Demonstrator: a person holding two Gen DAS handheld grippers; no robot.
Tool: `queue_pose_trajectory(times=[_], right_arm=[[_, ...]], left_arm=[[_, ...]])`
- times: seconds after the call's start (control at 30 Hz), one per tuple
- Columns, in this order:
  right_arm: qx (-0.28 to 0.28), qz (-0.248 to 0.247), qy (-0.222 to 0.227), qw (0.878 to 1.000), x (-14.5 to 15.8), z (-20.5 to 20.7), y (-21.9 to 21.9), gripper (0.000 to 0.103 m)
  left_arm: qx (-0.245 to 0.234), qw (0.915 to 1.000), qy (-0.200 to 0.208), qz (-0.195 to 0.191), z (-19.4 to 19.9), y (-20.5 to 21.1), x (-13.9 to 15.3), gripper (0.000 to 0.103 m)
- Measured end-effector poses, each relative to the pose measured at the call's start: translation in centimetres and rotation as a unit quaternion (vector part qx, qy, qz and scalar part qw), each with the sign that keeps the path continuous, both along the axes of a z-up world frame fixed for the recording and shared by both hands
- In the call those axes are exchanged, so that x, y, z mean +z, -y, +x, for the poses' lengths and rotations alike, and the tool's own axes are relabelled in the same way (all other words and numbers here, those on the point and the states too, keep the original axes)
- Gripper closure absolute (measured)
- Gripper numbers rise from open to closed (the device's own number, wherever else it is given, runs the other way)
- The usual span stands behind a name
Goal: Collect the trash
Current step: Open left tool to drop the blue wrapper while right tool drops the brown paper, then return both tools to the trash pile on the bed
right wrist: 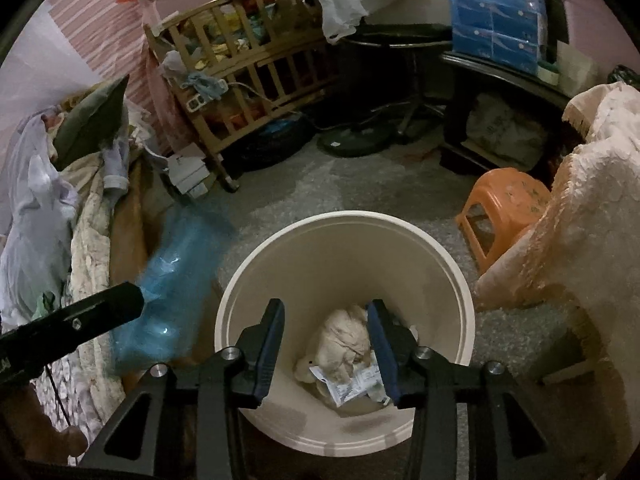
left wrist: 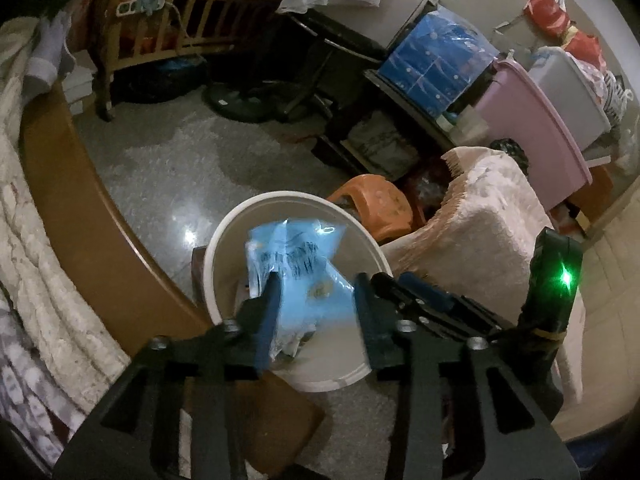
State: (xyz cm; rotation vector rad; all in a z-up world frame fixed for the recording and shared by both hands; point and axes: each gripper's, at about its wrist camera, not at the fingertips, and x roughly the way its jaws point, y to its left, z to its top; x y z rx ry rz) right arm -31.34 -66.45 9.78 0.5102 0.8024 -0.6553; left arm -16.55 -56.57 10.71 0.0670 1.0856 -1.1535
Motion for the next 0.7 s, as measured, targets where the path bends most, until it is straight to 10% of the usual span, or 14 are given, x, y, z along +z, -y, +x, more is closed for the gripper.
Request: queue_pose_trajectory(times=[0.7], right_arm=[[0.071,0.01,0.002,0.997,0.6,4.0,-5.8,0.061]], left_arm=[[0.123,0.9863,0.089,0.063,2.1,-9.3,0.5,0.063]])
